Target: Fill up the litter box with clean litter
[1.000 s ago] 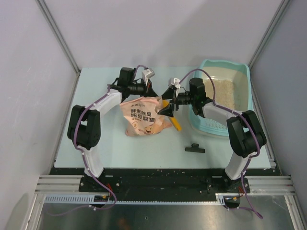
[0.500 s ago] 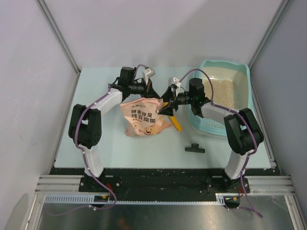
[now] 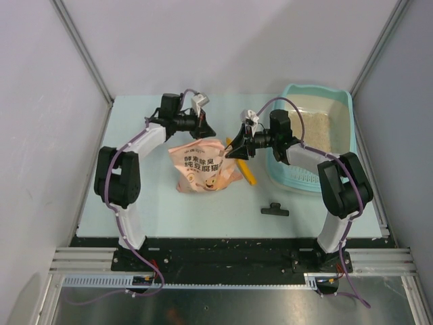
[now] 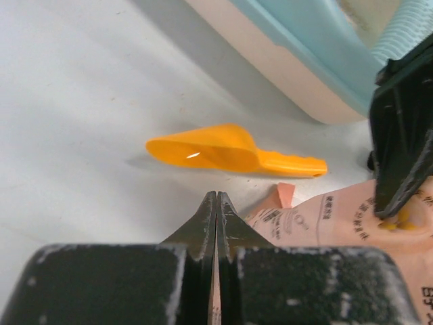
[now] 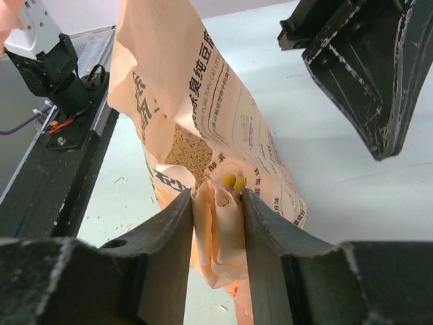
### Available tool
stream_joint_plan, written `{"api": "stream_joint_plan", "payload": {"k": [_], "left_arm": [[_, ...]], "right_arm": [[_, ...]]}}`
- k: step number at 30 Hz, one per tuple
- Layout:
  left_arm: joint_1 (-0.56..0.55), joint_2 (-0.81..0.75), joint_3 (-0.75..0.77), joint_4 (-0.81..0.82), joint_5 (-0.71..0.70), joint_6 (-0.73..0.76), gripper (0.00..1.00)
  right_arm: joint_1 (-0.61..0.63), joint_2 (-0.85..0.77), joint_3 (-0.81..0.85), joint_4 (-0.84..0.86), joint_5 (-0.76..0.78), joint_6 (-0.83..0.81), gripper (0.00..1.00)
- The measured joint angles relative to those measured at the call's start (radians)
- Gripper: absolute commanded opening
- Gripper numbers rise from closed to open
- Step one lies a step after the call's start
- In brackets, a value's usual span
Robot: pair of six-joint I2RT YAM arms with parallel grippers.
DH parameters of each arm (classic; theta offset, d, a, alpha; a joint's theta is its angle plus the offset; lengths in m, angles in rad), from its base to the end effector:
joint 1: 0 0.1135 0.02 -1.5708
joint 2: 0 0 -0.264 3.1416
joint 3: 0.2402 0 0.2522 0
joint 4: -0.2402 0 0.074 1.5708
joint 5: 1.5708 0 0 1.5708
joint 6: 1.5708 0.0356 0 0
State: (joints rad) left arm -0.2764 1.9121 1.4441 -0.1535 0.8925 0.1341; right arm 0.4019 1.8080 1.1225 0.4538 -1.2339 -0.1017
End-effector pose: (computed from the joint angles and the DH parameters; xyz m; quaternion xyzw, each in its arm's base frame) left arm 0.4084 -0.1447 0.2492 0.3566 0.7453 -0.4122 0.3839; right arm 0.3487 0.1847 0.2418 -0.5071 0.5299 0.5242 0.4327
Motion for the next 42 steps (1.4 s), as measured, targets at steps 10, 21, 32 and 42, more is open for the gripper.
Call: {"api": "stream_joint_plan", "payload": {"k": [10,21,32,42], "left_arm": [[0.216,-0.274,-0.202,-0.175,-0.085,0.19,0.45],[0.335,-0.805,-0.554,-0.509,-0.132,0.733,0.73],[0.224,-0.794,-0.574,-0.347,-0.016,0.66,1.0],[0.096,-0.713,-0.573,-0.052,0.024,0.369,0.55]], "right_arm": [[0.014,0.0,0.0,0.01,0.013,0.021,0.03],[0.023,-0.034,0.001,-0.097,0.076,-0.047,0.0],[0.029,-0.038,0.026,-0.187,0.097,-0.099,0.0],[0.019,-0.033,0.027,-0.156,0.105,0.025,0.01]]}}
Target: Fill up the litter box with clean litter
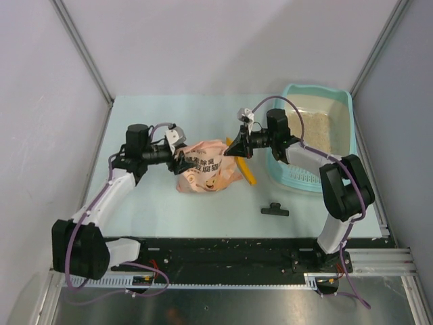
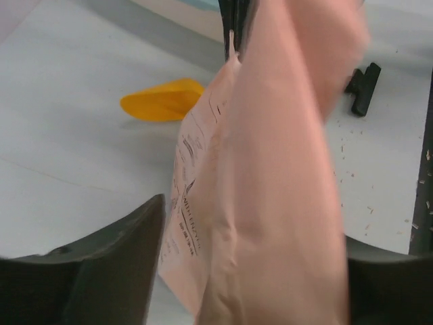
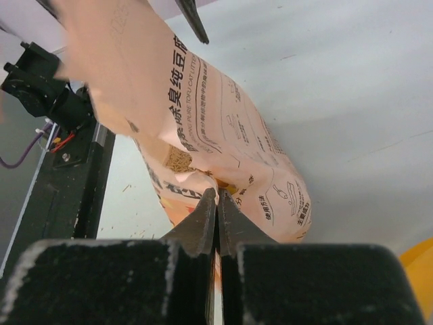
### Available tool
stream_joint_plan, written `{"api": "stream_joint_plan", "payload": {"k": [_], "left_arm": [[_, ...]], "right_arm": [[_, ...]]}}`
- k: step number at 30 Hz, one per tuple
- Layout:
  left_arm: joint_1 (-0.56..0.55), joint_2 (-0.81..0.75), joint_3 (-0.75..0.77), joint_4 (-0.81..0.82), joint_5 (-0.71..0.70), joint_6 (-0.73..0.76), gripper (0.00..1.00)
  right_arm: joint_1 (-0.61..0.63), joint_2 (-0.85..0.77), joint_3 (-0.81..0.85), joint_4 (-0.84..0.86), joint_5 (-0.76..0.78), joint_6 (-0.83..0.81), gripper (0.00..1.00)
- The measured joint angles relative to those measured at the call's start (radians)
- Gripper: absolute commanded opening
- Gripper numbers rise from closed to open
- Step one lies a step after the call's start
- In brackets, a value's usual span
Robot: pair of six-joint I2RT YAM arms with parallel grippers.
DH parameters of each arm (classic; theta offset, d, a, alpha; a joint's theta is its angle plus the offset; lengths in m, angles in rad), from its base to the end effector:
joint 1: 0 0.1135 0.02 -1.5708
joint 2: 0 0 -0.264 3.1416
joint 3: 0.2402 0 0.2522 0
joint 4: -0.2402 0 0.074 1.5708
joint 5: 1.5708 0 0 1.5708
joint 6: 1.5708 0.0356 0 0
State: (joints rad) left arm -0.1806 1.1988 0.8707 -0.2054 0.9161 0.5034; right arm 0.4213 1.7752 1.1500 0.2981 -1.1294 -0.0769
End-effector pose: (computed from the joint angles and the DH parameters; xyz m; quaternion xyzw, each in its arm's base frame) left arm 0.2484 -0.0741 0.2886 0.4678 0.6603 -0.3076 0.5005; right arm 0.3444 0.1896 0.2486 -0.4714 0.5886 0.5129 0.4103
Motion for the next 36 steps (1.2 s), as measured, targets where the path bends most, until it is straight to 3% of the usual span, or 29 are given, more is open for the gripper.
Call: {"api": "stream_joint_plan", "payload": {"k": [1,2,4,5,8,10,11,13,18,26,31,35,36], "left_arm": [[0.003,0.016,0.003,0.007,0.008,-0.026,0.48],[0.007,0.032,0.005,0.012,0.013,-0.049,0.3],[0.022,0.057,0.008,0.019,0.034,-0.09,0.03],[0.03,0.064,0.008,0.022,0.037,-0.116,0.0],[0.054,0.075,0.009,0.021,0.05,-0.167,0.0],[0.056,0.075,0.009,0.02,0.05,-0.187,0.0],[0.057,0.075,0.009,0.02,0.049,-0.194,0.0],[0.059,0.075,0.01,0.02,0.047,-0.209,0.0],[0.06,0.075,0.01,0.021,0.031,-0.234,0.0],[0.06,0.083,0.02,0.017,0.011,-0.246,0.0],[0.06,0.102,0.036,0.013,0.0,-0.26,0.0],[0.068,0.11,0.044,0.007,-0.005,-0.269,0.0],[0.072,0.111,0.044,0.008,-0.004,-0.27,0.0]], "right_arm": [[-0.003,0.003,0.0,0.009,0.0,0.015,0.01],[-0.007,0.008,0.0,0.02,-0.002,0.034,0.01],[-0.017,0.018,0.0,0.041,-0.011,0.068,0.02],[-0.022,0.023,0.0,0.053,-0.021,0.084,0.04],[-0.031,0.034,0.0,0.089,-0.051,0.114,0.16],[-0.034,0.041,0.0,0.113,-0.073,0.13,0.36],[-0.035,0.047,0.0,0.128,-0.085,0.138,0.4],[-0.035,0.063,0.0,0.171,-0.108,0.164,0.47],[-0.031,0.114,0.0,0.277,-0.137,0.206,0.56],[0.0,0.172,0.0,0.488,-0.143,0.33,0.57],[0.029,0.213,-0.002,0.645,-0.123,0.457,0.52],[0.034,0.217,-0.008,0.688,-0.104,0.505,0.29],[0.034,0.217,-0.009,0.697,-0.102,0.518,0.16]]}}
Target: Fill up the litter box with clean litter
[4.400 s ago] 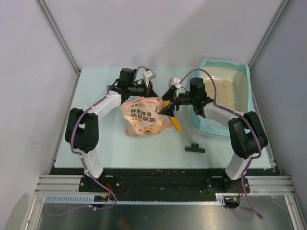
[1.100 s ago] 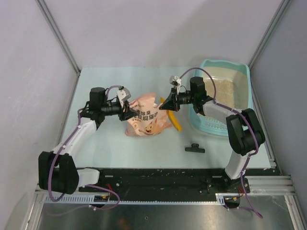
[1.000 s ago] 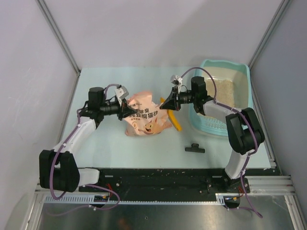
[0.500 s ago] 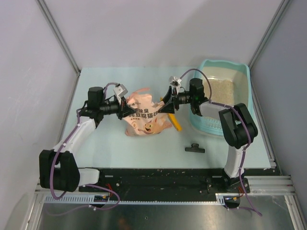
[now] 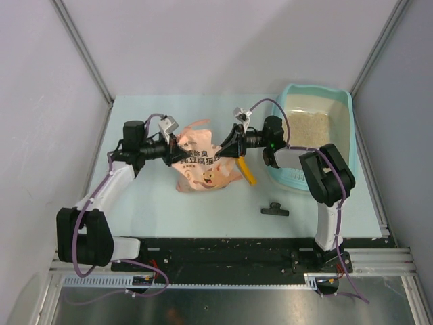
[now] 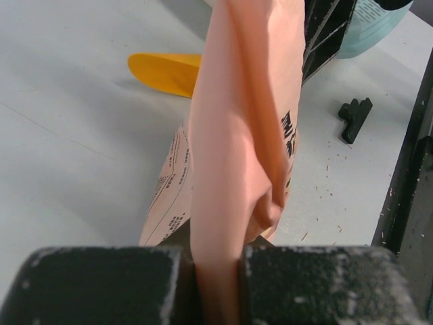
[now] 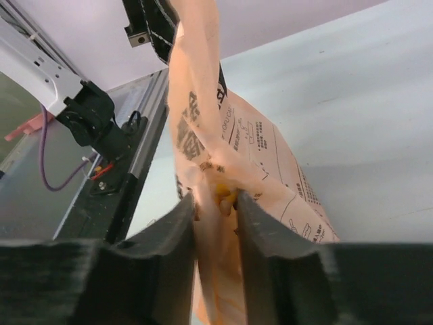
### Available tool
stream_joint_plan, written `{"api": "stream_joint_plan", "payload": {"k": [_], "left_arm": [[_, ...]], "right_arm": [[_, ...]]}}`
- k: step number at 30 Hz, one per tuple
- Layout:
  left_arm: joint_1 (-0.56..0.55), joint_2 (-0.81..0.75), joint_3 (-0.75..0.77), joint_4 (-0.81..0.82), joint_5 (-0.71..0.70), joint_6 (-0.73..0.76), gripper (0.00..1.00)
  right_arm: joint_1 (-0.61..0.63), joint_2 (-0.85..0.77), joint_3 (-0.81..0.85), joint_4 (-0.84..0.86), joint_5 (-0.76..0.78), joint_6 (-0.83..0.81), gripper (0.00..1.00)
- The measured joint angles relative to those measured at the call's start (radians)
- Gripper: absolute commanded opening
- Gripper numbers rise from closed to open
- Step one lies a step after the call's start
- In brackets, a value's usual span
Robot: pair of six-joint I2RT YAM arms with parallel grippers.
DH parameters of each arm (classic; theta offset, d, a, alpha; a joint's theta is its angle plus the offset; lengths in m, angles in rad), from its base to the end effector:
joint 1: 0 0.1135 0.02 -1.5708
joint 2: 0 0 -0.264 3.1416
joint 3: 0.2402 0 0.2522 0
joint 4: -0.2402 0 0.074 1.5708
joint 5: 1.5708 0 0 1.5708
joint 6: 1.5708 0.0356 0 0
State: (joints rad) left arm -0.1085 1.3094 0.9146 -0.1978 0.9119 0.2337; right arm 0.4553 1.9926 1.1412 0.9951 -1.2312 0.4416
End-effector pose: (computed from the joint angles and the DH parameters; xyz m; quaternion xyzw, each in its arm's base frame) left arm 0.2757 -0.0584 0.2762 0.3388 0.7458 -0.3615 0.4453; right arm 0.3621 0.2147 0.2219 -0.4402 0.5314 0.6082 0.3924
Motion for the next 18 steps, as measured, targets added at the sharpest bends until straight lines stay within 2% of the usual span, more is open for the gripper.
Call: {"api": "stream_joint_plan", "payload": {"k": [3,6,8,10,13,18], "left_arm": [[0.017,0.0,0.0,0.0,0.002,-0.006,0.0],[0.037,0.0,0.0,-0.005,0.008,-0.008,0.01],[0.039,0.0,0.0,-0.007,0.011,-0.008,0.29],[0.04,0.0,0.0,-0.003,0.016,-0.007,0.44],[0.056,-0.006,-0.003,0.016,0.034,-0.014,0.51],[0.056,-0.022,-0.038,0.04,0.04,-0.014,0.54]], "right_arm": [[-0.001,0.0,0.0,0.022,0.013,0.037,0.03],[-0.01,0.0,-0.002,0.029,0.023,0.072,0.0],[-0.014,0.0,-0.002,0.024,0.027,0.09,0.0],[-0.018,0.0,-0.002,0.007,0.029,0.103,0.0],[-0.026,0.0,-0.002,-0.024,0.046,0.109,0.0],[-0.027,-0.003,-0.002,-0.06,0.074,0.126,0.0]]}}
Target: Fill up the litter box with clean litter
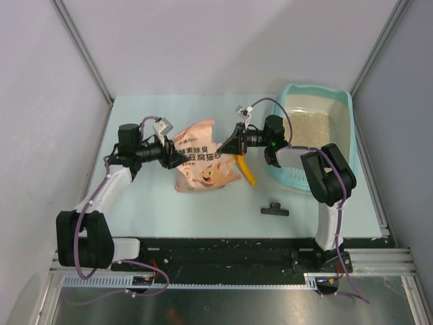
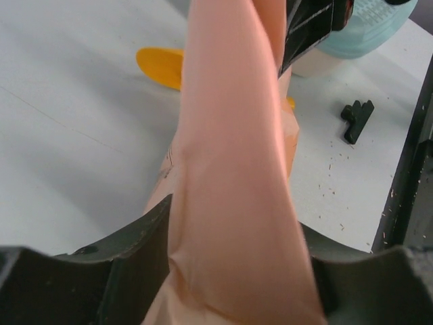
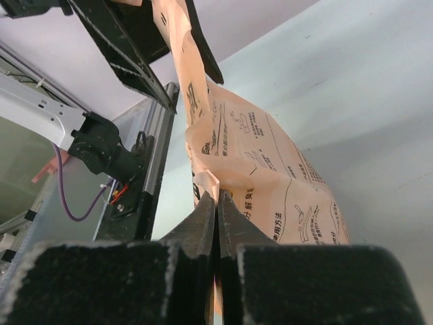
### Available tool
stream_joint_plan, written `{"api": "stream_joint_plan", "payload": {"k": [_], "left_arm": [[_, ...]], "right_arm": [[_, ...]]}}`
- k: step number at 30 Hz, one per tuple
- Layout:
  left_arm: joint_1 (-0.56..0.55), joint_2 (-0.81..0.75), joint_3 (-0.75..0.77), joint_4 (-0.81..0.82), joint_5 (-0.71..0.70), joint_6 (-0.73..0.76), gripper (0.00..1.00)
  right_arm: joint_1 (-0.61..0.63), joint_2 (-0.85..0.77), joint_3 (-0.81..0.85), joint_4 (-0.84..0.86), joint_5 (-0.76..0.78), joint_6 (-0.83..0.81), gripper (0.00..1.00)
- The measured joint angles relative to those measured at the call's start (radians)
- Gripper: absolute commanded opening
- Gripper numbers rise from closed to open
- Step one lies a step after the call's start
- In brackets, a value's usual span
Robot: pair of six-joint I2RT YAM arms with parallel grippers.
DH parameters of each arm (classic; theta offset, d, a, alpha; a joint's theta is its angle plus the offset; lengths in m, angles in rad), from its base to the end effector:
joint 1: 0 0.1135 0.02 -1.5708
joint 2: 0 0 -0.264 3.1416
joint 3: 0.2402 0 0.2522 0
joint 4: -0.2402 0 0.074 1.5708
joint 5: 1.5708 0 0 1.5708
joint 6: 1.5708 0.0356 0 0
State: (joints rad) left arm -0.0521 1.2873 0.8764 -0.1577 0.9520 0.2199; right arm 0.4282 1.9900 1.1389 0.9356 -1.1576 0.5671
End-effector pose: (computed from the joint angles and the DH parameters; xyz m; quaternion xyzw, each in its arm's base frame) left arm 0.2726 -0.0433 0.2732 0.3238 0.7425 -0.3647 0.4592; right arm 0.3704 0.2049 0.2174 -0.3625 0.5930 0.6195 0.3650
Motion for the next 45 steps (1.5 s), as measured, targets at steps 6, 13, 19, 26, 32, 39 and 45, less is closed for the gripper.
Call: {"api": "stream_joint_plan", "payload": {"k": [6,13,19,26,32,39,45], "left_arm": [[0.006,0.0,-0.068,0.048,0.001,-0.001,0.29],[0.023,0.055,-0.104,0.232,0.055,-0.164,0.0],[0.034,0.08,-0.104,0.273,0.085,-0.248,0.0],[0.042,0.09,-0.104,0.283,0.097,-0.282,0.0],[0.043,0.095,-0.103,0.283,0.099,-0.285,0.0],[0.043,0.102,-0.098,0.283,0.101,-0.286,0.0],[0.058,0.108,-0.095,0.281,0.108,-0.292,0.0]], "right_arm": [[0.004,-0.011,0.0,-0.049,0.01,0.013,0.04],[-0.002,-0.015,0.0,-0.064,0.011,0.031,0.52],[-0.002,0.004,0.0,0.051,-0.002,0.062,0.64],[0.03,0.048,0.0,0.134,-0.004,0.074,0.72],[0.042,0.05,0.0,0.153,0.011,0.013,0.99],[0.068,0.066,0.015,0.161,0.012,-0.018,1.0],[0.083,0.075,0.016,0.164,0.026,-0.002,0.85]]}}
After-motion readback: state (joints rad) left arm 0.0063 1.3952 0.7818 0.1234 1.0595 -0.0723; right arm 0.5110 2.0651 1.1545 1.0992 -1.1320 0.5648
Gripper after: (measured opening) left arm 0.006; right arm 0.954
